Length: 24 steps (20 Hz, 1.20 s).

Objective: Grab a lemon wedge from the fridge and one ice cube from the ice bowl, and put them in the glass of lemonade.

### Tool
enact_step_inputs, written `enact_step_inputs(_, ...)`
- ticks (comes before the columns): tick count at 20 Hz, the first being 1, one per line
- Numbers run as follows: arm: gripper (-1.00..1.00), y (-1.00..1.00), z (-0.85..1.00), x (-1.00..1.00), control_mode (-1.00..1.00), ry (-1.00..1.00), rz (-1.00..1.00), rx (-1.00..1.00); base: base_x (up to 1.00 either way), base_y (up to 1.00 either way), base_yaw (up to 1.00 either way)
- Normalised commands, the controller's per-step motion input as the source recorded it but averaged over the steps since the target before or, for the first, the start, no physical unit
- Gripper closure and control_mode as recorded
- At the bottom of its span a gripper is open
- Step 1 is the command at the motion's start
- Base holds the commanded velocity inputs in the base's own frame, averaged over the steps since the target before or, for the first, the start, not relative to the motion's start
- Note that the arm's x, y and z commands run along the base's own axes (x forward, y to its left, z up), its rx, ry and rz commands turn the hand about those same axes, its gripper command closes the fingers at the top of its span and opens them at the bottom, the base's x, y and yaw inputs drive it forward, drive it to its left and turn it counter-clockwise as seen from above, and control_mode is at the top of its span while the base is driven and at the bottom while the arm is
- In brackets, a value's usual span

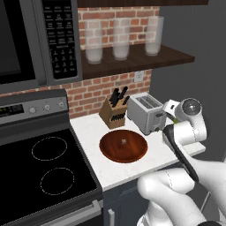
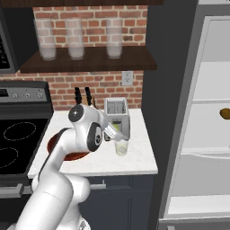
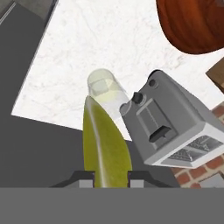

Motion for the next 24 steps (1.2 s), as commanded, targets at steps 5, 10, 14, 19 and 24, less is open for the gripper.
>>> enact_step_inputs(5, 1.00, -0.02, -0.07, 0.03, -1.00, 0.00, 0.00, 0.00, 0.00, 0.00, 0.00)
enact_step_inputs(10, 1.00, 0.00, -0.01, 0.06, -1.00, 0.00, 0.00, 0.00, 0.00, 0.00, 0.00)
enact_step_inputs(14, 1.00, 0.00, -0.06, 0.07, -1.00, 0.00, 0.00, 0.00, 0.00, 0.00, 0.00)
enact_step_inputs(19, 1.00, 0.00, -0.19, 0.15, -1.00, 0.00, 0.00, 0.00, 0.00, 0.00, 0.00)
enact_step_inputs(24, 1.00, 0.00, -0.28, 0.11, -1.00, 0.00, 0.00, 0.00, 0.00, 0.00, 0.00)
